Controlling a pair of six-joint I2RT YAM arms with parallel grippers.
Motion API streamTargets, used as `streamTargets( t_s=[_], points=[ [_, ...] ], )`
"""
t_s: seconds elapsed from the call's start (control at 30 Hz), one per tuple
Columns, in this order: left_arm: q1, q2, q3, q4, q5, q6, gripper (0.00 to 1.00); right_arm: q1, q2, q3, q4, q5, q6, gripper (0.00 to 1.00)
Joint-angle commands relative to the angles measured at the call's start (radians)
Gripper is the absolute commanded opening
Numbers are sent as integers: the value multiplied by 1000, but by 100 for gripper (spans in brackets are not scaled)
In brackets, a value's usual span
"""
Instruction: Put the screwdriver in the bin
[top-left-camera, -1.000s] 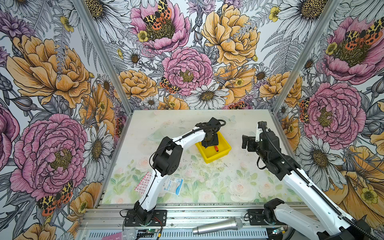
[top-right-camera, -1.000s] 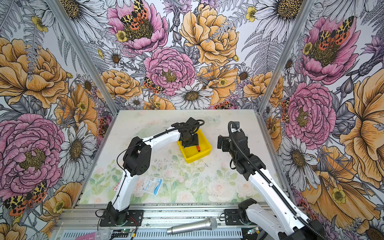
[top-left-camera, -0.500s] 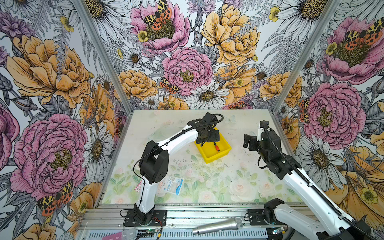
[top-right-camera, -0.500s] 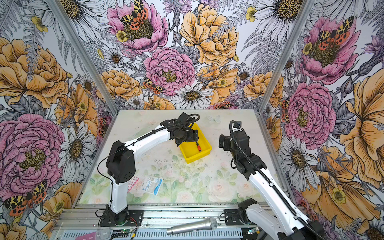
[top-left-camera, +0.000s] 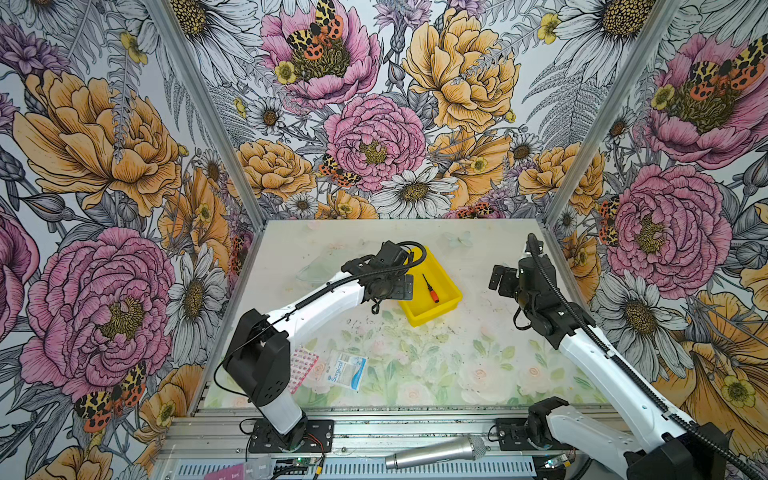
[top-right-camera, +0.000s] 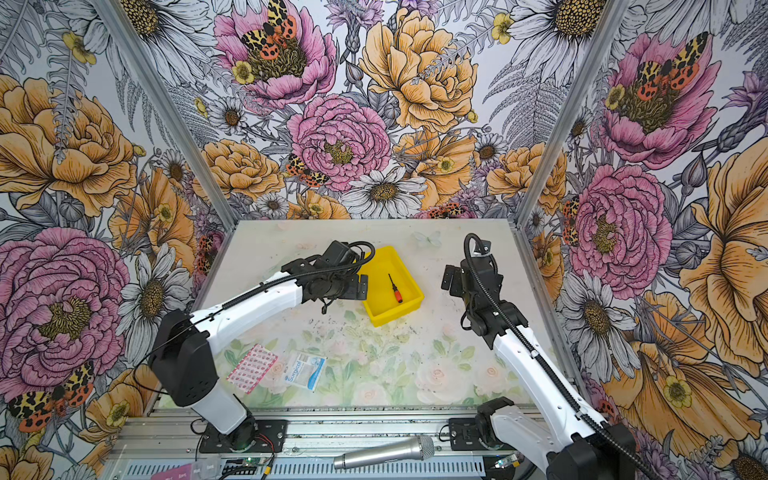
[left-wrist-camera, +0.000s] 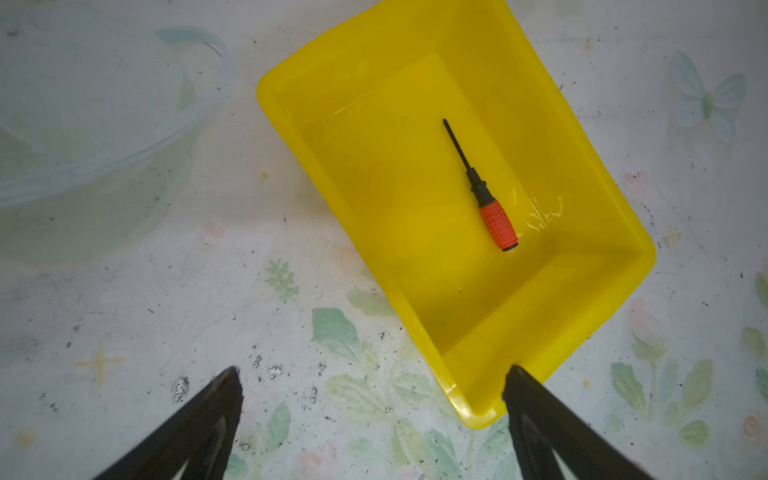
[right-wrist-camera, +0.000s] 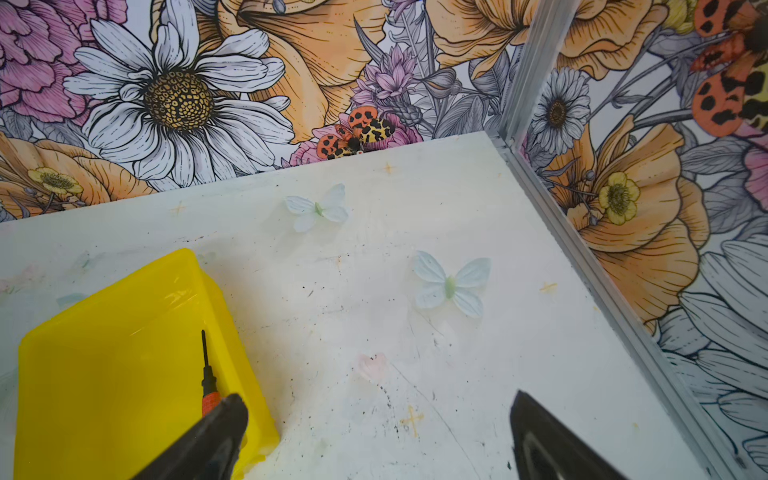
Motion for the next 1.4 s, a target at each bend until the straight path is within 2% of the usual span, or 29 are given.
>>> streamTargets(
  t_s=[0.0,0.2,0.37,0.57,0.63,0.7,0.83,0.9,1.13,1.23,1.3,1.37],
  points=[
    [85,-142,-140,112,-57,39,99,-29,2,-26,14,25,60,100],
    [237,-370,-371,208,-95,93,98,-62,-7,-71,17,47,53,99],
    [336,-511,-502,270,-110,155,99,-73,-52,-164,44,233,75,99],
    [375,-590,-586,315,-254,202,99,-130,-117,-320,216,145,-69,100],
    [396,-591,-604,322,-280,208,99,-135,-122,-349,242,152,-102,99],
    [425,-598,-630,339,-251,233,99,-146,-116,-370,264,154,-131,100],
    [469,-673,-766,505,-105,370,99,-163,-84,-399,296,134,-175,99],
    [499,-720,-834,590,-47,401,99,-167,-77,-421,323,118,-177,100],
    [619,-762,-1011,828,-44,396,99,-178,-22,-499,514,97,-173,99],
    [641,-713,-1023,940,-43,424,99,-190,30,-499,610,104,-182,100],
    [650,-659,-1018,1012,11,450,99,-203,80,-489,666,103,-184,99],
    [653,-594,-1009,1091,17,462,99,-211,134,-472,723,93,-186,100]
  ],
)
